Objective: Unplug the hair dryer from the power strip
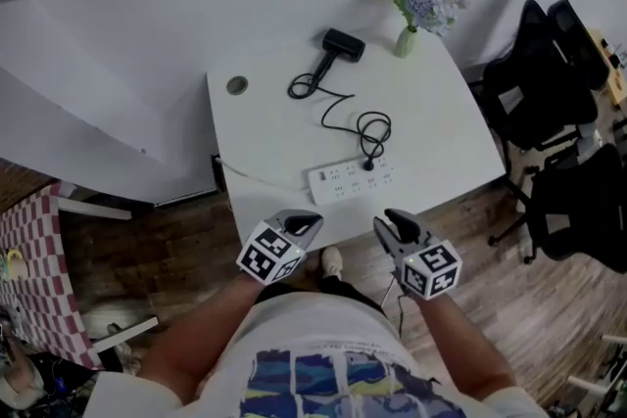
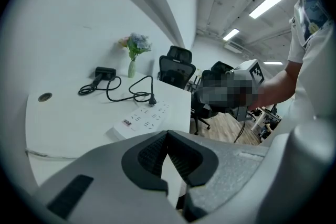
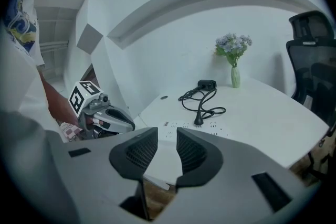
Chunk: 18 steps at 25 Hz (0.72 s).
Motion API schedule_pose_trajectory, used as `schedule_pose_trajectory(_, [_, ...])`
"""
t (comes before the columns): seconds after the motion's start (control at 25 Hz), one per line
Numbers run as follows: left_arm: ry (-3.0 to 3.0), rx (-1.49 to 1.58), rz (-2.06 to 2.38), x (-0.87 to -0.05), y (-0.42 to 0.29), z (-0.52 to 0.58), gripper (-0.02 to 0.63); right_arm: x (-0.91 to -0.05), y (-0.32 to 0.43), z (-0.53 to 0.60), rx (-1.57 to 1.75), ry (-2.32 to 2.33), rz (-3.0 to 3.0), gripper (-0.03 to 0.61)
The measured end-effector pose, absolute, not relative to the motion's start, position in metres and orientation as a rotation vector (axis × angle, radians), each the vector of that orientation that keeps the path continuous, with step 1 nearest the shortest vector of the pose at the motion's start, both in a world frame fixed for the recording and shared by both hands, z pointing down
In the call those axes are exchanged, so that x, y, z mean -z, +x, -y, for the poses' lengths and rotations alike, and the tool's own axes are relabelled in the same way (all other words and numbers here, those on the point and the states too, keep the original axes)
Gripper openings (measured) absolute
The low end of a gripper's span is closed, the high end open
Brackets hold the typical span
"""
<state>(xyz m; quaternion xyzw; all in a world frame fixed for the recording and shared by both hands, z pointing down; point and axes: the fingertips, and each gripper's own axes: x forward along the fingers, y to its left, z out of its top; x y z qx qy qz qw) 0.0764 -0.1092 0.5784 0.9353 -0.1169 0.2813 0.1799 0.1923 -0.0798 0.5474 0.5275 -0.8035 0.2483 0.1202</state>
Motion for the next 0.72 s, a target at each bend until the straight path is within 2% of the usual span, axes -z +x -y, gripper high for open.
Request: schedule_pose_trajectory(0.72, [2.611,-0.996,0.433,-0.629,0.101,0.158,0.002,-0.594,0.216,0.163,-0.703,1.378,2.332,0.106])
